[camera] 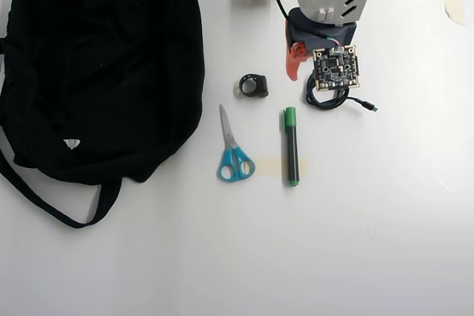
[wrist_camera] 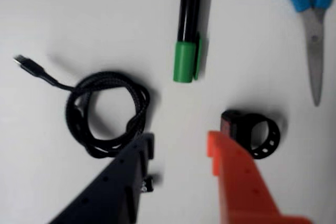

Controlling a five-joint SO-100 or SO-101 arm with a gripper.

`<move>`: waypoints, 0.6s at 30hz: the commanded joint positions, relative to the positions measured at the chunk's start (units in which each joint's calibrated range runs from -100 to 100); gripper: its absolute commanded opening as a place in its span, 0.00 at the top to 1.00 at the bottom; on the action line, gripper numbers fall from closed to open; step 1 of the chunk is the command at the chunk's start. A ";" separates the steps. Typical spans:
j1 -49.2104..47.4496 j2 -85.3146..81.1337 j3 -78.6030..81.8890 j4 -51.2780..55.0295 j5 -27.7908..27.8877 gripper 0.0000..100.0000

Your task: Put the green marker into the black bag

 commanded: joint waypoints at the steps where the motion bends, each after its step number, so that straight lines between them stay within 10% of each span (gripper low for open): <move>1: 0.34 2.28 -2.44 -2.02 -0.10 0.85; 18: 1.01 16.06 -16.00 -2.10 0.43 0.85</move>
